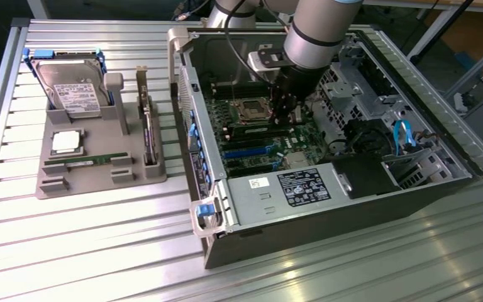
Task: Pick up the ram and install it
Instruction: 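Insert the ram into the slot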
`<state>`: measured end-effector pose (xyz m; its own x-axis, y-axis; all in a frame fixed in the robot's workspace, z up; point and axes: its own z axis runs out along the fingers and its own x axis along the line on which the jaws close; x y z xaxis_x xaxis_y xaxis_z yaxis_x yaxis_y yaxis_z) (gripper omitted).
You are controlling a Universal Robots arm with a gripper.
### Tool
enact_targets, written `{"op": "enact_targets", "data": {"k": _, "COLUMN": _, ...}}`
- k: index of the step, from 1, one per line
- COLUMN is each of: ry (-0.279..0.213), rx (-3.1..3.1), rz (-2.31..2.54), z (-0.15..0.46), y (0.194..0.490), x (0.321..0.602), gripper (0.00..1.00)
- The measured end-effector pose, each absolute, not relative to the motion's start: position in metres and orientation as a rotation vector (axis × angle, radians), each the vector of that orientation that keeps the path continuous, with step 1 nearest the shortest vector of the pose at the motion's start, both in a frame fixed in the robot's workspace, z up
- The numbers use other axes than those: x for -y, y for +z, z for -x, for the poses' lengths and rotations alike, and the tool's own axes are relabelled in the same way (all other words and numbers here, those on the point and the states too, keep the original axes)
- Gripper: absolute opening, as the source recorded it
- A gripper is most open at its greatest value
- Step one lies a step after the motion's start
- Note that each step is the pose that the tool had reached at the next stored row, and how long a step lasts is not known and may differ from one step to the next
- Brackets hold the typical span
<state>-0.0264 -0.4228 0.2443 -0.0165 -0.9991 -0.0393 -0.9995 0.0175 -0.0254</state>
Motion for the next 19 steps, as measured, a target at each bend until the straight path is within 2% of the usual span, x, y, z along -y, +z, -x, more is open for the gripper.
{"op": "enact_targets", "data": {"k": 19, "ry": 0.015, "rx": -2.208, "rz": 2.170, "z": 0.0267, "y": 0.2400, "x": 0.4204, "gripper": 0.12}}
